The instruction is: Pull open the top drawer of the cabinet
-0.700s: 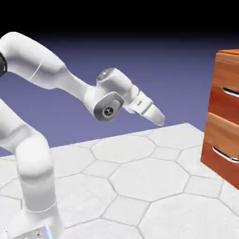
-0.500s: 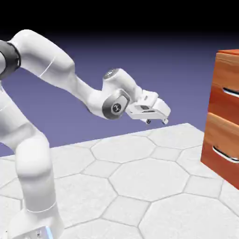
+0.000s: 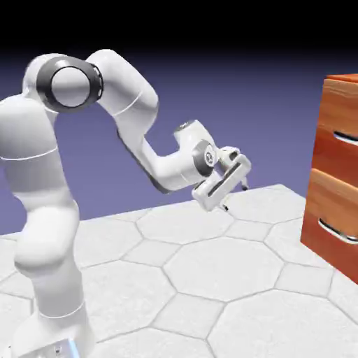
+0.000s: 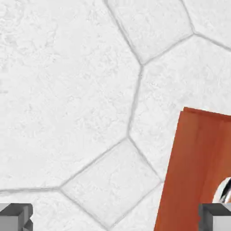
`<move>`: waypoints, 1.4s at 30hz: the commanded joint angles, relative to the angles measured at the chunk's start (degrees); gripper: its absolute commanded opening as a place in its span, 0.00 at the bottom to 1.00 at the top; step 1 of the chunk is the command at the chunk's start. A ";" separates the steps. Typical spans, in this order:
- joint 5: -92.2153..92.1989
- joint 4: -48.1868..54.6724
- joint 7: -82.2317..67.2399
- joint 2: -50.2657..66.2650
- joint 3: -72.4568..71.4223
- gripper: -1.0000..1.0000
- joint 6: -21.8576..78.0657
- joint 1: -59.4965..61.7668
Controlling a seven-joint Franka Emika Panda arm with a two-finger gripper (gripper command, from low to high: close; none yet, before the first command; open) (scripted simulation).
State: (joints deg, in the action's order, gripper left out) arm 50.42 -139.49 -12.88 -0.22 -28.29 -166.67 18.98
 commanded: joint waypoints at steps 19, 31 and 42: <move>43.14 18.41 -47.35 27.75 -24.20 0.50 6.28 17.04; 70.39 30.03 -77.25 45.28 -39.49 0.50 10.24 27.73; 95.36 40.69 -104.66 61.35 -53.50 0.50 13.88 37.53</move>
State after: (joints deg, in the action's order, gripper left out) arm 145.77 -98.80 -117.53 61.12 -81.79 -152.80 56.51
